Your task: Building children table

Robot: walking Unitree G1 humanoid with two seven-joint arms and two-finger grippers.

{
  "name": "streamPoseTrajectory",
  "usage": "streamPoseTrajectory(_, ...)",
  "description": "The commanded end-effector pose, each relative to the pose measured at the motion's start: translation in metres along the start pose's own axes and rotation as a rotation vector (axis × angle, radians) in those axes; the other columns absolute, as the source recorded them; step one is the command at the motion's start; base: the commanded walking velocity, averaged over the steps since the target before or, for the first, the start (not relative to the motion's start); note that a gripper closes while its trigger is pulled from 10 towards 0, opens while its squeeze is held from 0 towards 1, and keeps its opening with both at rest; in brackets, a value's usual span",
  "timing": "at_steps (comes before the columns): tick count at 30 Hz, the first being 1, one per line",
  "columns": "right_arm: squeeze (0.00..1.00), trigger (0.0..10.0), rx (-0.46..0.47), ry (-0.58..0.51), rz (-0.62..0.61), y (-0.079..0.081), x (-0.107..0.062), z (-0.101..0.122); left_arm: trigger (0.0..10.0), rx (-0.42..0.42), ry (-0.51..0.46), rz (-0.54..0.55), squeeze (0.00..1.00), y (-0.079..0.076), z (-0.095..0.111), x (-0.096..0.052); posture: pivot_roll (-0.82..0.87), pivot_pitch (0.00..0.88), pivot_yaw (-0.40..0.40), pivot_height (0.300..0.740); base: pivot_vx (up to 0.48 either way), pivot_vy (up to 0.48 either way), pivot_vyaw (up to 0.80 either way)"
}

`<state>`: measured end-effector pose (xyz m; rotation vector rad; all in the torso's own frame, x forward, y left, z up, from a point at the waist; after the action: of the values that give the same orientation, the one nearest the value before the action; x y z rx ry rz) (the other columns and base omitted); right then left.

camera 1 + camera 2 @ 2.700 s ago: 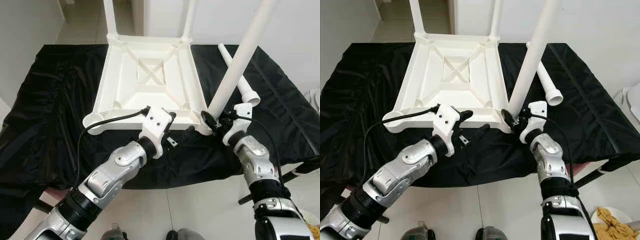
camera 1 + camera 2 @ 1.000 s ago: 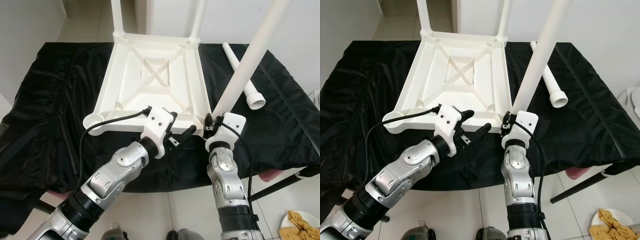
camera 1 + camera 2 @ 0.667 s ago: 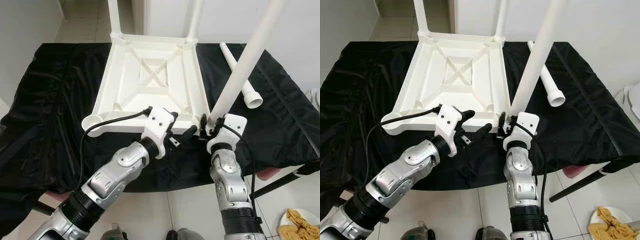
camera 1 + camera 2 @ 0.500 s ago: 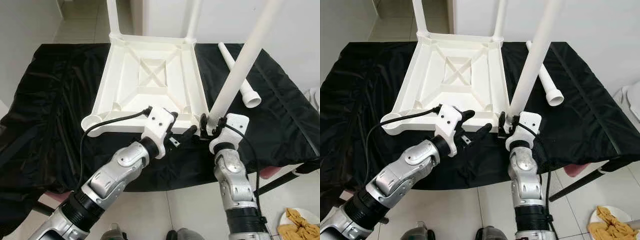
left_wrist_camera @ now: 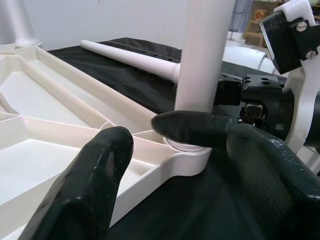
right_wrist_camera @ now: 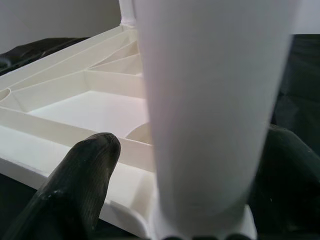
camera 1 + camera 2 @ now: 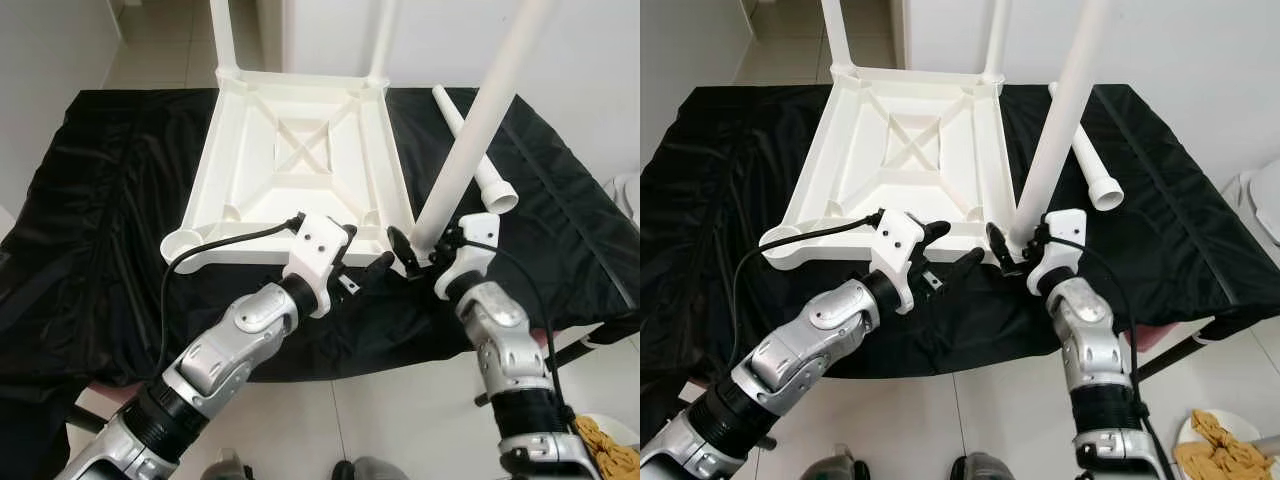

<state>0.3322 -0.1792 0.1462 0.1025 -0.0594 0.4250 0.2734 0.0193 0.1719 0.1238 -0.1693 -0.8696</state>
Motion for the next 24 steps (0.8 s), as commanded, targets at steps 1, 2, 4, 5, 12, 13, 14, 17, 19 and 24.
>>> streamPoseTrajectory(1,0.00,10.0,0.006,0.007,0.025,-0.010,-0.002,-0.001,10.0,0.012,-0.039,-0.252,0.00,-0.014,0.002,-0.002,-0.01,0.052,-0.025,0.740,0.000,0.000,0.00)
streamPoseTrajectory(2,0.00,10.0,0.006,0.007,0.025,-0.010,-0.002,-0.001,10.0,0.012,-0.039,-0.252,0.00,-0.014,0.002,-0.002,-0.01,0.052,-0.025,0.740,0.000,0.000,0.00)
streamPoseTrajectory(4,0.00,10.0,0.005,0.024,0.063,-0.018,-0.002,0.001,10.0,0.014,-0.038,-0.250,0.00,-0.013,0.002,-0.002,-0.01,0.051,-0.024,0.740,0.000,0.000,0.00)
streamPoseTrajectory(5,0.00,10.0,0.005,0.024,0.063,-0.018,-0.002,0.001,10.0,0.014,-0.038,-0.250,0.00,-0.013,0.002,-0.002,-0.01,0.051,-0.024,0.740,0.000,0.000,0.00)
streamPoseTrajectory(12,0.00,10.0,-0.026,0.082,0.121,-0.028,0.001,-0.002,10.0,0.016,-0.037,-0.248,0.00,-0.012,0.003,-0.003,0.00,0.050,-0.020,0.740,0.000,0.000,0.00)
streamPoseTrajectory(13,0.00,10.0,-0.026,0.082,0.121,-0.028,0.001,-0.002,10.0,0.016,-0.037,-0.248,0.00,-0.012,0.003,-0.003,0.00,0.050,-0.020,0.740,0.000,0.000,0.00)
streamPoseTrajectory(14,0.00,9.0,-0.040,0.098,0.145,-0.029,0.003,-0.003,10.0,0.017,-0.036,-0.247,0.00,-0.011,0.003,-0.003,0.00,0.049,-0.019,0.740,0.000,0.000,0.00)
streamPoseTrajectory(17,0.00,0.0,-0.034,0.107,0.176,-0.029,0.005,-0.006,10.0,0.017,-0.037,-0.247,0.00,-0.011,0.003,-0.003,0.00,0.047,-0.018,0.740,0.000,0.000,0.00)
streamPoseTrajectory(19,0.00,0.0,-0.029,0.109,0.191,-0.029,0.005,-0.007,10.0,0.018,-0.037,-0.247,0.00,-0.011,0.003,-0.003,0.00,0.047,-0.018,0.740,0.000,0.000,0.00)
streamPoseTrajectory(24,0.00,0.0,-0.023,0.114,0.208,-0.029,0.006,-0.009,10.0,0.017,-0.036,-0.249,0.00,-0.011,0.003,-0.003,0.00,0.047,-0.017,0.740,0.000,0.000,0.00)
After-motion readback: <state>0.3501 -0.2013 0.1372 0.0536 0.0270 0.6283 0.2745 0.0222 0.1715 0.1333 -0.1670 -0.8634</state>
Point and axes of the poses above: a point about 5 cm out from each wrist's last joint towards the gripper, its own x axis pointing out of the wrist towards the gripper, its own z axis along the axis of the wrist's last joint, y = z × x, the point moved 1 cm from there along x, pointing out of the wrist towards the gripper, and after that the axes turned 9 degrees about x, right-handed, at the moved point
